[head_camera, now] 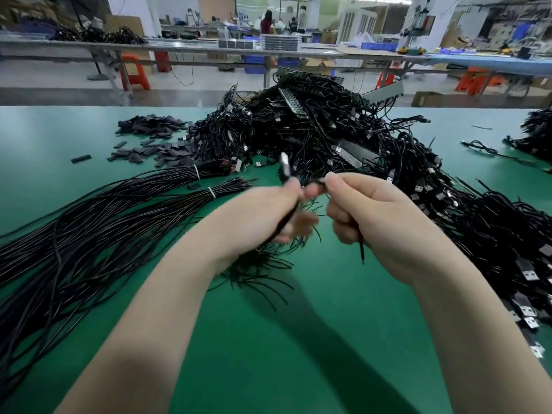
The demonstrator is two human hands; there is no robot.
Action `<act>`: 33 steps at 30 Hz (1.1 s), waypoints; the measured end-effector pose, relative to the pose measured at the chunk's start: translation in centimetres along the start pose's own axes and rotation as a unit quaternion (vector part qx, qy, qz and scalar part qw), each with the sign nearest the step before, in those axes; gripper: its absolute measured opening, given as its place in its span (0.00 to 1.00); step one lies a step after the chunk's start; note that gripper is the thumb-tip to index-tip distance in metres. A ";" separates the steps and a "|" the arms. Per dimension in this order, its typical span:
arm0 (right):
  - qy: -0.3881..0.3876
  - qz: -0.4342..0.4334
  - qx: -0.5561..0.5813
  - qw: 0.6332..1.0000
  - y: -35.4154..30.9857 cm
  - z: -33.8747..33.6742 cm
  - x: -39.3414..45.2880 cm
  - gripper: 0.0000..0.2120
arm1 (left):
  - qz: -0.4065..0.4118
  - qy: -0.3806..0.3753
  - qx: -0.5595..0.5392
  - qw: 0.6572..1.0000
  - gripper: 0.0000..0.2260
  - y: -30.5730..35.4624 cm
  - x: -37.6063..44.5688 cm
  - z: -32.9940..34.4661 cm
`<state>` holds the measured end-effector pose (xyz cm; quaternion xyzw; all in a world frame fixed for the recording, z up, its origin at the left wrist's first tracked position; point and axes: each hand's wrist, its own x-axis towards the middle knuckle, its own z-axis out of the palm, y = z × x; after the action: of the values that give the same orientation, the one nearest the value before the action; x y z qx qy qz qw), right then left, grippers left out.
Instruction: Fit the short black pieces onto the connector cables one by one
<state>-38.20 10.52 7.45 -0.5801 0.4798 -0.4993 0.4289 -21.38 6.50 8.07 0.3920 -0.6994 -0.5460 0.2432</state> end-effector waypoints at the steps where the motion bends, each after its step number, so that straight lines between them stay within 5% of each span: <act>1: -0.020 -0.023 0.017 0.999 -0.3 0.6 -0.2 0.16 | 0.023 0.041 -0.073 0.996 0.17 -0.1 0.3 0.0; 4: -0.121 -0.025 0.045 0.991 -0.3 2.0 -0.5 0.16 | 0.076 0.042 -0.316 0.945 0.19 0.5 0.2 -0.8; 7: -0.207 0.050 0.078 0.974 0.7 2.6 -0.4 0.15 | 0.091 -0.005 -0.406 0.909 0.23 1.4 -0.7 -1.1; 14: -0.139 0.107 -0.042 0.984 2.0 1.1 0.1 0.19 | 0.095 -0.028 -0.370 0.924 0.19 2.0 -1.5 -1.4; 17: -0.116 0.063 -0.108 0.985 1.7 0.6 0.1 0.09 | 0.097 0.002 -0.300 0.949 0.19 1.6 -1.2 -1.0; 21: -0.179 -0.031 -0.006 0.983 0.6 1.0 -0.3 0.07 | 0.098 0.020 -0.285 0.953 0.14 1.1 -0.8 0.0; 25: -0.097 -0.088 -0.024 0.991 0.2 3.1 -0.3 0.06 | 0.102 0.019 -0.283 0.954 0.13 0.9 -0.6 0.5; 33: -0.074 -0.035 -0.016 0.997 0.6 3.1 -0.1 0.08 | 0.076 0.016 -0.282 0.956 0.12 0.7 -0.5 1.0</act>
<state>-35.20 10.56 6.48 -0.6386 0.4340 -0.4623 0.4361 -22.05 7.53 8.46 0.2617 -0.5405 -0.6948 0.3957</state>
